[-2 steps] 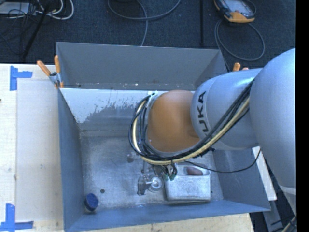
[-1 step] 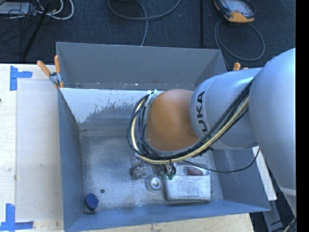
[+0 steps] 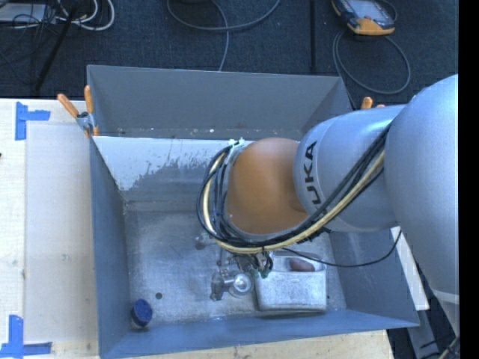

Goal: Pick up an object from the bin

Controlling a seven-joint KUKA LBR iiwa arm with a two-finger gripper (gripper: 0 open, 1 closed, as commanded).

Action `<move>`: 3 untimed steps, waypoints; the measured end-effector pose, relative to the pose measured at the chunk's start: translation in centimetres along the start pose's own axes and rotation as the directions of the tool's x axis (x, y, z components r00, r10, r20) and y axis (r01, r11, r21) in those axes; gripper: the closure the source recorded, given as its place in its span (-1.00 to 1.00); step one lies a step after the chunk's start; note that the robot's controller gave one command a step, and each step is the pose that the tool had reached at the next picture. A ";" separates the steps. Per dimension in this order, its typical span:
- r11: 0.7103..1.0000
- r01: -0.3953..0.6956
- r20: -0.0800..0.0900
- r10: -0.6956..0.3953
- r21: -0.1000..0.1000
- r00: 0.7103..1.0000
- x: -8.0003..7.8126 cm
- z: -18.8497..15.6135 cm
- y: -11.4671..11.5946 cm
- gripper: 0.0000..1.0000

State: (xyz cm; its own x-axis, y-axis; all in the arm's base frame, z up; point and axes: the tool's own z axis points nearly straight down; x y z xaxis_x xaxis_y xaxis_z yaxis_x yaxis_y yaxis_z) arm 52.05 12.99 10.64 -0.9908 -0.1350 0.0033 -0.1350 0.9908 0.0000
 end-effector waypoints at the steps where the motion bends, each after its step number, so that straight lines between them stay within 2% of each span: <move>1: 0.999 0.046 0.004 -0.046 0.001 0.999 1.6 3.3 -5.7 -1.00; 2: 0.993 0.116 0.009 -0.116 -0.002 0.993 1.5 3.4 -10.1 -1.00; 3: 0.999 0.055 0.007 -0.055 0.000 0.998 0.4 0.2 -17.1 -1.00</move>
Offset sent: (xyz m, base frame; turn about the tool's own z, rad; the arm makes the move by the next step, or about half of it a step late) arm -0.0090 -0.0565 -0.0323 -0.0499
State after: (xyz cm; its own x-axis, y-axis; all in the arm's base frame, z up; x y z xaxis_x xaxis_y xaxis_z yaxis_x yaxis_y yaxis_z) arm 53.95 -4.03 10.41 -0.9820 -0.1889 -0.0036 -0.1889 0.9820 0.0002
